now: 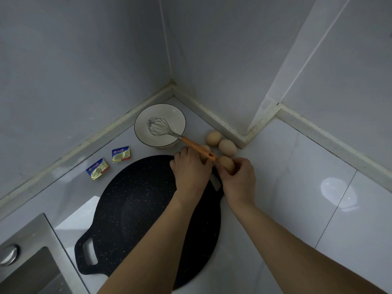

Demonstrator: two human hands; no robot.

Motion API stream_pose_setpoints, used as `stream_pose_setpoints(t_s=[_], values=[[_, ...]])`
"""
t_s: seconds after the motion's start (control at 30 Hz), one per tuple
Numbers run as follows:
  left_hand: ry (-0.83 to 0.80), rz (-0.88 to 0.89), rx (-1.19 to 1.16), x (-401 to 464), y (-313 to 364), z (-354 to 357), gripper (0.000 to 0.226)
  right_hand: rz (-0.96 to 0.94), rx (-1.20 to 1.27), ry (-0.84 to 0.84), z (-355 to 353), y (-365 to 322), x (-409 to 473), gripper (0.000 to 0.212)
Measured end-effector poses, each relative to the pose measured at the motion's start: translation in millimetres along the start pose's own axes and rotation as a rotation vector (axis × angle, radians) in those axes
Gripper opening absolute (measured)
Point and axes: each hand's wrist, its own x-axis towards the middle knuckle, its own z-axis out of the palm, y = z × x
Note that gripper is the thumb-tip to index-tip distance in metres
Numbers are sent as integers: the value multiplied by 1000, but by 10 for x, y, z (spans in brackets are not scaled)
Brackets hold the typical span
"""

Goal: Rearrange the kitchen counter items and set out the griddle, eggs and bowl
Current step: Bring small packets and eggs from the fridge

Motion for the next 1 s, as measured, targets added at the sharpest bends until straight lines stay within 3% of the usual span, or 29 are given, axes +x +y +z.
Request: stream_pose_setpoints(t_s=[1.0], values=[[-5,-10,-67,-35,-52,-8,45,17,4,-23,-38,-22,-17,54]])
